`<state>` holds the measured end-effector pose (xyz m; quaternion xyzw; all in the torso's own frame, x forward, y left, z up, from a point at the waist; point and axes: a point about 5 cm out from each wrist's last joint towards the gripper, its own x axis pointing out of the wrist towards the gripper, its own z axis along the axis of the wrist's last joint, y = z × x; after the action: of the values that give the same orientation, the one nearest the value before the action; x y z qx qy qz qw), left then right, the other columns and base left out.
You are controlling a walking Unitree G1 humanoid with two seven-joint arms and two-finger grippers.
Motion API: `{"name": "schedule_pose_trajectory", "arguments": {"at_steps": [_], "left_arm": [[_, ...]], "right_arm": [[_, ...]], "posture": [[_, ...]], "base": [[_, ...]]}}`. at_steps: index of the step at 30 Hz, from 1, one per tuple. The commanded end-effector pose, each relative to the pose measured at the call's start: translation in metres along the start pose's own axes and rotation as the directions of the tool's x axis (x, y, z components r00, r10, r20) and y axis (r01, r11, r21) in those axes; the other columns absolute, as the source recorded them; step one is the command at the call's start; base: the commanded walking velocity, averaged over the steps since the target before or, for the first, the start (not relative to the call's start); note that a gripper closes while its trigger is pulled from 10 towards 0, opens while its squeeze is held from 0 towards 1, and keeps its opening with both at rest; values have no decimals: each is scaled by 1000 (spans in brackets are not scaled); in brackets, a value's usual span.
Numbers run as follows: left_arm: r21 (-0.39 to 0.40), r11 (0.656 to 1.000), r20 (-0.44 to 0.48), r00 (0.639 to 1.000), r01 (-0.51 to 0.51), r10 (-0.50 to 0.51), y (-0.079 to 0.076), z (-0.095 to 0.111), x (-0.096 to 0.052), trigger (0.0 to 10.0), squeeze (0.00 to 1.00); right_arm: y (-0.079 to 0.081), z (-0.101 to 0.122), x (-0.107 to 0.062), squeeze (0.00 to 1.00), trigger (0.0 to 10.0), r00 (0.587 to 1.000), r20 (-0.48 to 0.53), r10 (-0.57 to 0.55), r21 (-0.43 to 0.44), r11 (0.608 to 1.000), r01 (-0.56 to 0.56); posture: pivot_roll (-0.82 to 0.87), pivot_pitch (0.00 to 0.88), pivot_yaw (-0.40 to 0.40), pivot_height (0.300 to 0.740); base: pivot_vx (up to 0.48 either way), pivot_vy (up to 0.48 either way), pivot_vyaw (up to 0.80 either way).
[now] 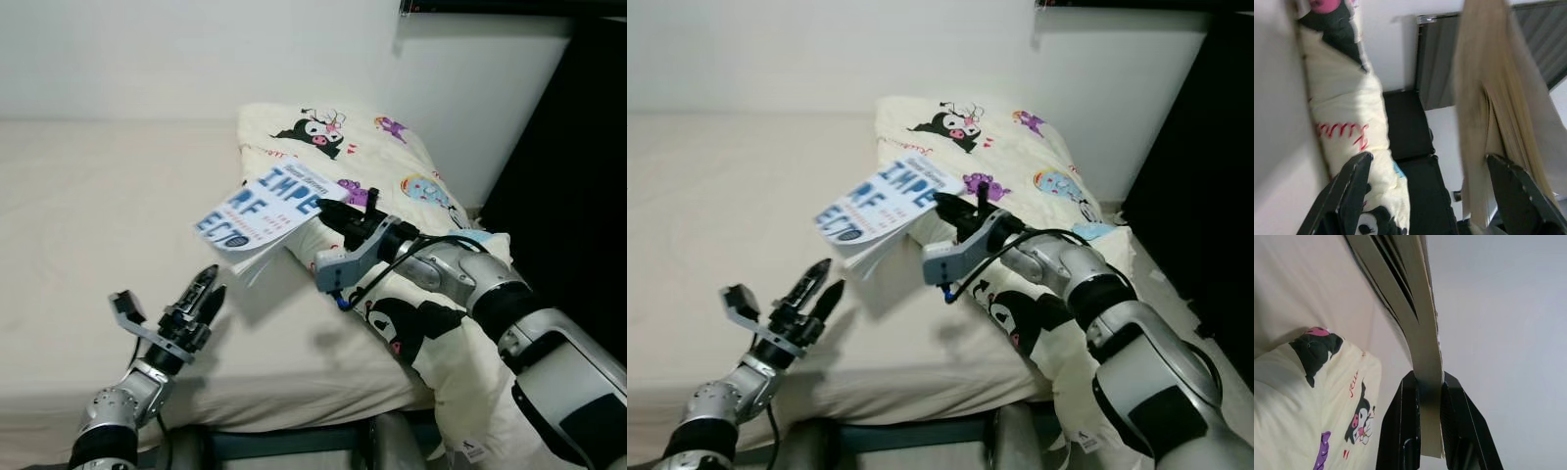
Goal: Clean up the room
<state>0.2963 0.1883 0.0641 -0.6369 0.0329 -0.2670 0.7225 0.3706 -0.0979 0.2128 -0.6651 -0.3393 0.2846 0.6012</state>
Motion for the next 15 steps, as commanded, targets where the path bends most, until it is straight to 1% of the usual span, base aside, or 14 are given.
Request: {"name": "schedule_pose_trajectory", "arguments": {"at_steps": [1, 4, 10, 11, 12, 13, 14, 15], "left_arm": [[-20, 999, -40, 999, -32, 31, 3, -8, 3, 10000, 0], [-22, 997, -67, 996, -68, 66, 8, -14, 2, 10000, 0], [-51, 996, -42, 997, -68, 66, 9, -9, -2, 10000, 0], [-58, 998, -27, 999, -40, 38, 7, -5, -6, 10000, 0], [-58, 998, -27, 999, -40, 38, 7, -5, -6, 10000, 0], [-62, 998, -11, 1000, -3, 3, 6, 1, -14, 10000, 0], [-62, 998, -11, 1000, -3, 3, 6, 1, -14, 10000, 0], [-69, 997, 8, 1000, 23, -22, 5, 5, -20, 10000, 0]], "right_arm": [[-4, 10, 3, 0, 0, 998, 70, -2, -14, 1000, 3], [-7, 16, 6, 0, 0, 994, 110, -8, -6, 1000, 9], [-5, 19, 5, 0, 0, 992, 128, 8, -1, 1000, -8], [-5, 19, 5, 0, 0, 992, 130, 8, -1, 1000, -8], [-5, 19, 5, 0, 0, 992, 130, 8, -1, 1000, -8], [-7, 18, 4, 0, 0, 992, 130, 4, -2, 1000, -4], [-7, 18, 4, 0, 0, 992, 130, 4, -2, 1000, -4], [-9, 18, 4, 0, 0, 992, 129, 0, -2, 1000, 0]], "posture": [[6, 0, -59, 520], [4, 0, -57, 520], [9, 0, -65, 520], [14, 0, -70, 520], [14, 0, -70, 520], [17, 0, -73, 520], [17, 0, -73, 520], [19, 0, -75, 520]], "base": [[0, 0, 0], [0, 0, 0], [0, 0, 0], [0, 0, 0], [0, 0, 0], [0, 0, 0], [0, 0, 0], [0, 0, 0]]}}
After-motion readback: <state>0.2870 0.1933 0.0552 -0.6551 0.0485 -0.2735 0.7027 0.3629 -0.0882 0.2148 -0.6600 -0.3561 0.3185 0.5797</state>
